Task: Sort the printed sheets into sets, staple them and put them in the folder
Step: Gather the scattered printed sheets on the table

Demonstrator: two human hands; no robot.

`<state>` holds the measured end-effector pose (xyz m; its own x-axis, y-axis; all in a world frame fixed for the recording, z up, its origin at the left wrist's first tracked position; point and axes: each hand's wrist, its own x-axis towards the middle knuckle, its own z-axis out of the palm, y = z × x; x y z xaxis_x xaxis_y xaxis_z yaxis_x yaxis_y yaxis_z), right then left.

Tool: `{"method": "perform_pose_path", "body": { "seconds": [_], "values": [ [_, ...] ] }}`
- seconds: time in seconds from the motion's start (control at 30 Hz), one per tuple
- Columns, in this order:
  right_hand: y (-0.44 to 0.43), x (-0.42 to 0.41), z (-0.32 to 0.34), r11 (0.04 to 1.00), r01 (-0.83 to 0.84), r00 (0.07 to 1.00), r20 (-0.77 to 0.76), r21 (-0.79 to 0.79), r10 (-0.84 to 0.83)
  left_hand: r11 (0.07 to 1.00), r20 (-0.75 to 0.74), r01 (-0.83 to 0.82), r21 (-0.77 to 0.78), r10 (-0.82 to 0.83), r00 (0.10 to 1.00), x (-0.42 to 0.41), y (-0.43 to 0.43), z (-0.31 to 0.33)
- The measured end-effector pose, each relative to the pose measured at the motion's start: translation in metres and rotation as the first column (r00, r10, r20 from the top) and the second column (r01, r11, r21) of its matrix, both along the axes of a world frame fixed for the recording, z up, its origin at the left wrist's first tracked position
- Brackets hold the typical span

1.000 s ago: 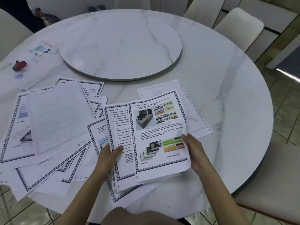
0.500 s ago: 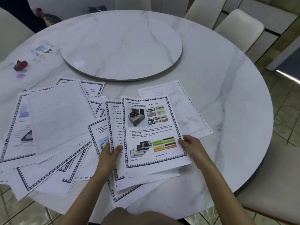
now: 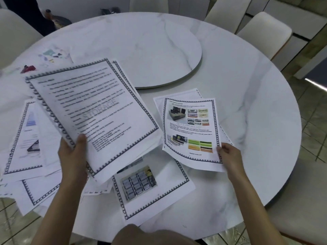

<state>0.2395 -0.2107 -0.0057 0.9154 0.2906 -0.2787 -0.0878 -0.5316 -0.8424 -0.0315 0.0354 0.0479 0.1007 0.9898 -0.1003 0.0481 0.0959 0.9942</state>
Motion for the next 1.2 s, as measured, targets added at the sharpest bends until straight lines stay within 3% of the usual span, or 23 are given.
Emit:
{"method": "perform_pose_path", "body": {
  "seconds": [0.3,0.6,0.8,1.03,1.2],
  "values": [
    [0.03,-0.029,-0.004,0.988,-0.149,0.989,0.019,-0.027,0.15,0.996,0.095,-0.084,-0.029,0.086,0.992,-0.007,0.001,0.0],
    [0.034,-0.026,-0.012,0.998,-0.005,0.995,0.102,-0.067,0.012,0.988,0.078,-0.139,-0.06,0.144,0.987,-0.02,0.011,0.002],
    [0.04,-0.037,-0.012,0.986,-0.167,0.986,0.025,-0.009,0.167,0.994,0.049,-0.052,-0.093,0.057,0.997,-0.019,0.009,-0.01],
    [0.056,-0.052,-0.011,0.924,-0.372,0.92,0.099,-0.09,0.38,0.965,-0.064,0.042,-0.257,-0.061,0.996,-0.011,-0.008,-0.051],
    [0.051,-0.023,-0.014,0.945,-0.23,0.918,0.271,-0.233,0.29,0.944,-0.13,0.095,-0.317,-0.142,0.981,-0.01,-0.017,-0.062]
  ]
}}
